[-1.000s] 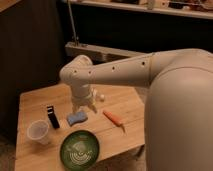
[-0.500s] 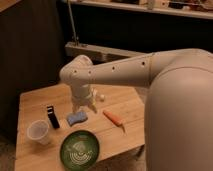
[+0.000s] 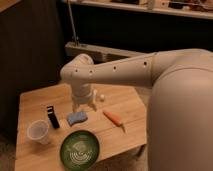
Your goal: Move the arm in a circular motion
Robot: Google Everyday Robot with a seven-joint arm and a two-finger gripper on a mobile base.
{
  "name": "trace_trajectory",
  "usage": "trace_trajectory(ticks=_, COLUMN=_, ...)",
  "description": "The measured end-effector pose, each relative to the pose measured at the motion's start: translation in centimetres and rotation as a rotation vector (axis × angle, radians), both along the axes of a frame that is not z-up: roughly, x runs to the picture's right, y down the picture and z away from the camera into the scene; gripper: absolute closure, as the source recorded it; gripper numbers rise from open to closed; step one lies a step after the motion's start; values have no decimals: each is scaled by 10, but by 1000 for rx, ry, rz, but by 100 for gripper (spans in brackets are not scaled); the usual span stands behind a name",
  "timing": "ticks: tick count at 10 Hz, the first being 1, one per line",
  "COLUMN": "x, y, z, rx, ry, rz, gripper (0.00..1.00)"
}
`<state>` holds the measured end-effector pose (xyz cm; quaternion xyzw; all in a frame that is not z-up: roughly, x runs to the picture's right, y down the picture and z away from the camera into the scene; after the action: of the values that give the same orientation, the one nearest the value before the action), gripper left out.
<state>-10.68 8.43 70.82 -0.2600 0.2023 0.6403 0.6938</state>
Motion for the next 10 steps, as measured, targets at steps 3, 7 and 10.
trace_trajectory(ticks=3, x=19, y=-62, z=28, rx=77, ry=-100, rz=-3, gripper=35)
trace_trajectory(ticks=7, x=93, y=-113, z=66, rx=101, ry=-44, rz=135, gripper=35)
trace_trajectory(ticks=10, x=168, y=-98, z=65, rx=99, ry=27, rz=256, gripper=35)
